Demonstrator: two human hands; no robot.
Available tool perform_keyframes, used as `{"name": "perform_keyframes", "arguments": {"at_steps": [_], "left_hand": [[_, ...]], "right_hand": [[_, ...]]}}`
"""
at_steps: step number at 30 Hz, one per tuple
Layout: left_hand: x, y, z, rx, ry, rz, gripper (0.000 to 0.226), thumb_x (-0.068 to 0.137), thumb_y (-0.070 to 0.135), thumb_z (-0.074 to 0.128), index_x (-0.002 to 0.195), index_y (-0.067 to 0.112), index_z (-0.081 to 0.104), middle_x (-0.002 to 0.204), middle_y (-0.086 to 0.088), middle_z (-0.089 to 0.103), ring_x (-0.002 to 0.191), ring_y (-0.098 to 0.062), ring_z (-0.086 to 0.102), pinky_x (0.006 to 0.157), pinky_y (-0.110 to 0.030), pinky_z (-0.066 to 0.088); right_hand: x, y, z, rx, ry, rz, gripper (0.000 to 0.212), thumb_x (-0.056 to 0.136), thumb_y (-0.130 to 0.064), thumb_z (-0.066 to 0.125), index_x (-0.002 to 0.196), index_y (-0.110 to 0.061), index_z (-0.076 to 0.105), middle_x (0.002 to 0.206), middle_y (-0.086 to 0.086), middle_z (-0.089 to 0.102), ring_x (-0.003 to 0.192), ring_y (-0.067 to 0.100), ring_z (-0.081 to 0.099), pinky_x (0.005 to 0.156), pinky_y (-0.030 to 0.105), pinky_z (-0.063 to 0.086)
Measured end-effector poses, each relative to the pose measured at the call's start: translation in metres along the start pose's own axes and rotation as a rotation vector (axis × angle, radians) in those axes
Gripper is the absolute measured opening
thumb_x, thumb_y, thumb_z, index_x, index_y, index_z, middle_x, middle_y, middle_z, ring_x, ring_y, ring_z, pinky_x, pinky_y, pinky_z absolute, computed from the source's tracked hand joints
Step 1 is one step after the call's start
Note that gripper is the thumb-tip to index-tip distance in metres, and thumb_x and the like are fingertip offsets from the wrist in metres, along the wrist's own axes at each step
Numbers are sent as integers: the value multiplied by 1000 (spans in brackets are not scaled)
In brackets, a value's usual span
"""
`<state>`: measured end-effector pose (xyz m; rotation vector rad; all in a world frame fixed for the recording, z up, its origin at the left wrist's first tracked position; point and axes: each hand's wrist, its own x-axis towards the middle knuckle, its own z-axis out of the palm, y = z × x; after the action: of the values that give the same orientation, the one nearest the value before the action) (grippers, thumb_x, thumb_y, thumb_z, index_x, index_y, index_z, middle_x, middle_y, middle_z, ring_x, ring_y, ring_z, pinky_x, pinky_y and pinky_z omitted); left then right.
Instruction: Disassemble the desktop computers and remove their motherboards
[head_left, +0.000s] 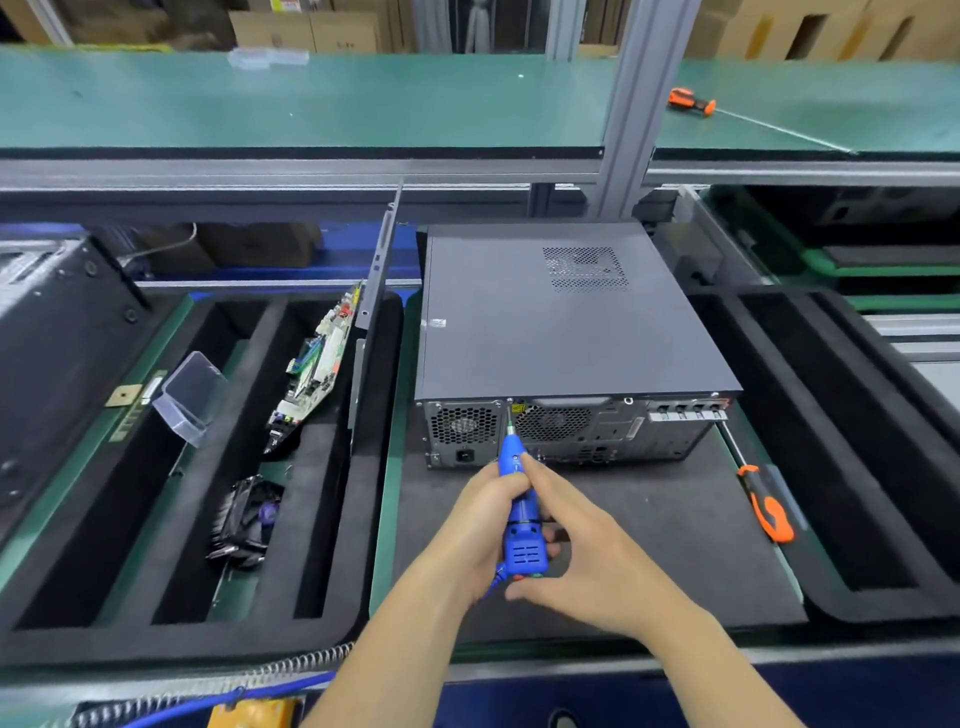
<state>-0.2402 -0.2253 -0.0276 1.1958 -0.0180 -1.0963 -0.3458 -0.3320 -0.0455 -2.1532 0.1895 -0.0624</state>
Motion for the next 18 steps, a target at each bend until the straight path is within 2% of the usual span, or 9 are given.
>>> {"name": "perform_keyframes", "arguments": {"at_steps": [2,4,9,11,15,18], "left_hand": [[0,3,1,5,-12,2,11,95,9,48,103,9,54,72,-13,60,55,-26,56,57,-36,49],[1,5,2,2,-14,2,11,96,9,47,104,9,55,73,-14,61,56,-26,56,56,-36,50],[2,6,2,-38,4,-21,12,96,9,50,106,7,56,71,-15,61,55,-27,57,55,-36,50],[3,7,2,-36,7,-18,12,95,8,50,106,7,56,71,-15,61,55,-27,56,55,-36,50],[3,7,4,-7,-10,-39,16,94,8,48,108,7,55,70,-16,60,56,-28,56,55,-35,51],[1,5,6,-20,-14,-41,17,94,8,47,109,8,54,70,-16,60,55,-28,56,55,-34,50]], "right_hand": [[2,-1,-2,0,9,-16,114,66,-42,84,149,-61,9,157,-37,14,136,-12,34,100,5,37],[3,-1,-3,-12,13,-23,112,66,-43,82,150,-60,9,157,-36,13,138,-12,30,101,4,35],[7,-3,-5,-34,-2,-25,111,65,-47,80,151,-58,11,156,-37,14,135,-12,36,100,14,43],[8,-2,-5,-35,4,-24,111,65,-47,80,151,-58,11,156,-38,13,136,-13,34,102,18,41],[5,2,-3,-24,11,-5,111,64,-50,80,148,-64,9,155,-40,12,137,-15,29,104,15,37],[2,3,-5,-41,16,-10,110,63,-52,80,146,-66,9,155,-40,12,136,-17,28,100,5,34]]}}
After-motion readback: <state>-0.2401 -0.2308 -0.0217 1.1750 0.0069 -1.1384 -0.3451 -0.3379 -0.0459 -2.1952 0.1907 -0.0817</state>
